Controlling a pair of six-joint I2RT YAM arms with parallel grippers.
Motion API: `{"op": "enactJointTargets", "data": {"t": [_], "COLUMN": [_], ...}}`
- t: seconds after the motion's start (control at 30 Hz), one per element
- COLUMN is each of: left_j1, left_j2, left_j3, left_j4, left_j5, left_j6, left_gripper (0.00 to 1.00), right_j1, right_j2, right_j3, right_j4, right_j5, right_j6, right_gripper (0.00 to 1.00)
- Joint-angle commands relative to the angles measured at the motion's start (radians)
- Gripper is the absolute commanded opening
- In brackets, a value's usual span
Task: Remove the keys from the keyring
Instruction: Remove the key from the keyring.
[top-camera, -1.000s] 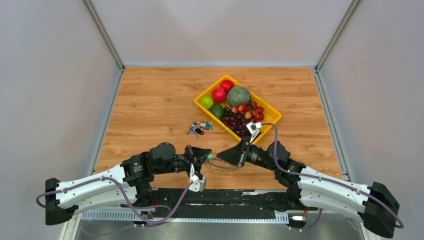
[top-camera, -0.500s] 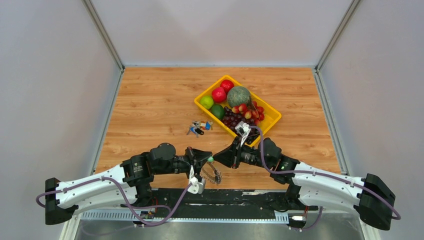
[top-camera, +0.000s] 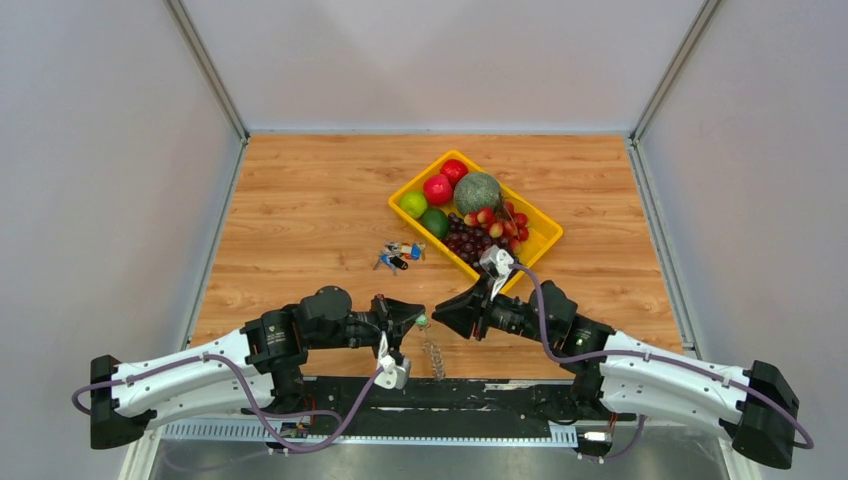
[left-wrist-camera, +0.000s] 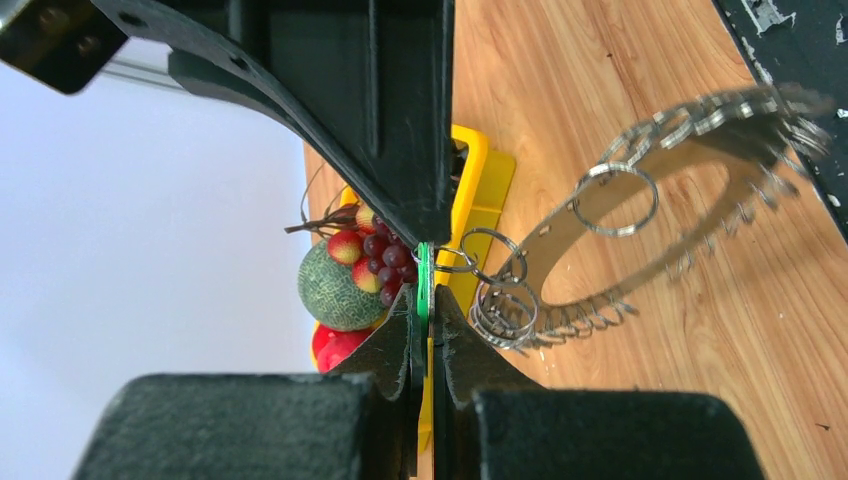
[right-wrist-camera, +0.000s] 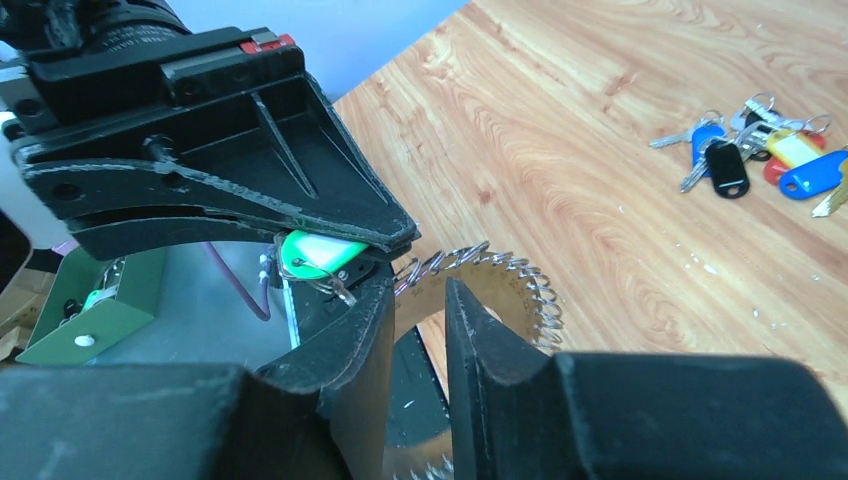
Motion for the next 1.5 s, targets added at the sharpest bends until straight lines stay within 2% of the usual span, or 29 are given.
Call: {"op": "enactJointTargets", "data": {"t": [0.0,0.27,0.63,1.07,1.47], "left_j1": [-0.002,-0.002,-0.002,-0.002,-0.002], "left_j2": [-0.012,-0.007,0.002,0.002,0.002], "left_j3": [0.021,0.019,0.016,0.016,0.015], "left_j4": [0.042,0.042,0.046,0.046,0.046], "left_j5": [0.024,0.014,0.006,0.005,0.005], "left_j6": [0.006,0.009,0.009,0.009,0.01], "left_gripper": [0.0,0.0,0.0,0.0,0.0], "right_j1": [0.006,0.036,0.179,0.199,0.199], "right_j2": [-0.066,-0.129,-0.093,0.012,-0.009], "right_j3": [-0.005,-0.032,-0.016,0.026,0.023], "right_j4": [-0.035,-0.055,-0.027,0.061,0.078], "right_j5": [0.038,0.031,0.221,0.221,0.246], "right_j6": [-0.056,-0.116,-0.213,-0.259,-0.262], "right_gripper": [0.29,0.33,0.43,0.43,0.41]}}
